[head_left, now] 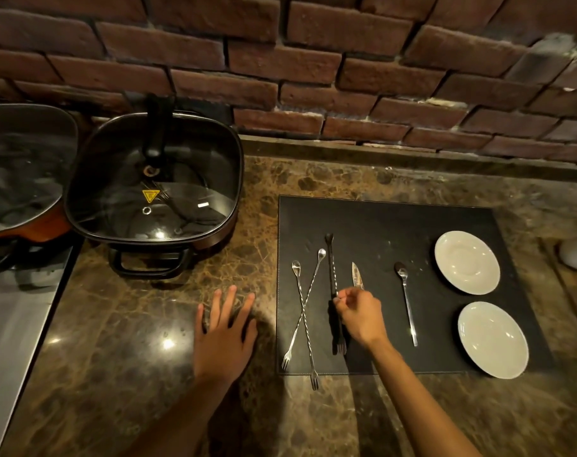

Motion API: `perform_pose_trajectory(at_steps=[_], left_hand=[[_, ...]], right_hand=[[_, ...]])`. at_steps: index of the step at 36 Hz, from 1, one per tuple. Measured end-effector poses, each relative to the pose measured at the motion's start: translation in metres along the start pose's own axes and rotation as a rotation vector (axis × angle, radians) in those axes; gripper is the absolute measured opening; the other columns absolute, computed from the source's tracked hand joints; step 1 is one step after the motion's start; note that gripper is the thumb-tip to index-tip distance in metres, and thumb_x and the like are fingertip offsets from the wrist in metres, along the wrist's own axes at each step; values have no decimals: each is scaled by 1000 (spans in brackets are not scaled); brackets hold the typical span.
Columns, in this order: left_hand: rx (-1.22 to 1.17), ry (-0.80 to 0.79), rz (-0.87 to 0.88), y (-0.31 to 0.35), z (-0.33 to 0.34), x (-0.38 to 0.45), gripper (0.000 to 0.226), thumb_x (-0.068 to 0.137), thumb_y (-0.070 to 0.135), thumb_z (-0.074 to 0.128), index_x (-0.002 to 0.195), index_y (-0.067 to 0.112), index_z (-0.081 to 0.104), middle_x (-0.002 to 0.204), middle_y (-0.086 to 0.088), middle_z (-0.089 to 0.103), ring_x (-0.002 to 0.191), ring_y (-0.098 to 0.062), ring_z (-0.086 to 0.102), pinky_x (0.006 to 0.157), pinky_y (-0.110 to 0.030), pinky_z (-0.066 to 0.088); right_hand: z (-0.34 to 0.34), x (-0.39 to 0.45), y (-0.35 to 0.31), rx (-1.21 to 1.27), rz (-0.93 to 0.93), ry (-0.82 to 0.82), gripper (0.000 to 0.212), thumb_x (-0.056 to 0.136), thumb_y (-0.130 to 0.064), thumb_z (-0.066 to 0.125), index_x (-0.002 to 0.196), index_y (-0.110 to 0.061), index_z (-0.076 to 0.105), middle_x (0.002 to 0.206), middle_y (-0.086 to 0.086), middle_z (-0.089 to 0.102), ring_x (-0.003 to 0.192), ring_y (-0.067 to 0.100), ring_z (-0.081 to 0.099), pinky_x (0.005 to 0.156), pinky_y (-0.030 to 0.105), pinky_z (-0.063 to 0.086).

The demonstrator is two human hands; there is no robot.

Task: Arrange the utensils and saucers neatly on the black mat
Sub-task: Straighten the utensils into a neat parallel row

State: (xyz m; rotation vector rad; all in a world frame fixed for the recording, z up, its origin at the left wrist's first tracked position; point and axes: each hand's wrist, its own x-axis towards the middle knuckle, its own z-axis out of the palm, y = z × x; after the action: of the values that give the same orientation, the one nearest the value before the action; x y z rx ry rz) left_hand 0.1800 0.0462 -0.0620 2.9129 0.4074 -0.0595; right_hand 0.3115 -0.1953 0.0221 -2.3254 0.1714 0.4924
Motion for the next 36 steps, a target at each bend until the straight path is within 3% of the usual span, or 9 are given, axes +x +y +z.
perform_pose_trajectory(at_steps=[4, 6, 11, 16, 20, 23, 25, 30, 36], left_hand=[[5, 2, 2, 0, 0, 0, 56, 101, 52, 25, 156, 42, 29, 168, 2, 25, 155, -25, 24, 123, -56, 20], [3, 1, 1, 0, 0, 0, 56, 101, 52, 26, 156, 42, 29, 168, 2, 25, 155, -25, 24, 123, -56, 20], [-4, -11, 5, -1, -1, 1, 56, 101, 53, 24, 156, 42, 29, 168, 1, 24, 156, -25, 22, 123, -56, 18], [0, -29, -1, 0, -2, 0, 56, 102, 53, 24, 156, 42, 28, 169, 1, 22, 157, -25, 18, 123, -57, 19], [-13, -24, -4, 1, -5, 0, 56, 101, 52, 26, 155, 41, 32, 168, 1, 24, 156, -25, 20, 123, -57, 20], [-3, -23, -1, 2, -7, -1, 55, 101, 52, 26, 155, 41, 32, 168, 1, 24, 156, -25, 20, 123, -56, 20], [-4, -23, 0, 2, -8, -1, 55, 101, 52, 26, 155, 40, 33, 168, 1, 24, 156, -24, 20, 123, -56, 20], [4, -21, 2, 2, -7, 0, 56, 101, 52, 24, 155, 39, 33, 168, 1, 24, 156, -25, 21, 123, -56, 20], [11, -25, 4, 1, -7, 0, 56, 102, 52, 24, 155, 38, 34, 168, 0, 26, 156, -26, 23, 122, -56, 21]], right_hand=[[-5, 0, 8, -29, 26, 6, 10, 91, -12, 62, 84, -19, 65, 75, -7, 67, 76, 11, 65, 73, 27, 53], [-4, 0, 12, -81, 23, -9, 4, 92, -14, 62, 91, -14, 66, 81, -1, 69, 79, 15, 65, 74, 27, 51], [0, -3, 16, -203, -4, -48, 15, 95, -17, 59, 105, -8, 63, 94, 11, 70, 89, 23, 66, 78, 29, 50], [2, -8, 11, -377, -75, -27, 16, 93, -10, 53, 104, -3, 62, 101, 17, 66, 92, 34, 64, 78, 36, 52], [7, -16, 9, -433, -77, -28, 15, 89, -1, 47, 97, -5, 59, 99, 14, 62, 81, 29, 61, 73, 40, 53], [10, -19, 10, -360, -12, -35, 17, 84, 4, 43, 89, -7, 56, 90, 13, 59, 70, 20, 48, 65, 38, 47], [11, -20, 11, -298, -10, -27, 15, 88, 0, 43, 88, -6, 56, 89, 9, 53, 72, 20, 45, 67, 38, 44], [9, -23, 12, -362, -44, -22, 14, 88, 1, 46, 93, -6, 58, 89, 12, 60, 73, 24, 57, 68, 41, 52], [10, -26, 4, -489, -144, 19, 16, 92, -14, 49, 104, -7, 56, 110, 13, 59, 97, 36, 59, 77, 41, 51]])
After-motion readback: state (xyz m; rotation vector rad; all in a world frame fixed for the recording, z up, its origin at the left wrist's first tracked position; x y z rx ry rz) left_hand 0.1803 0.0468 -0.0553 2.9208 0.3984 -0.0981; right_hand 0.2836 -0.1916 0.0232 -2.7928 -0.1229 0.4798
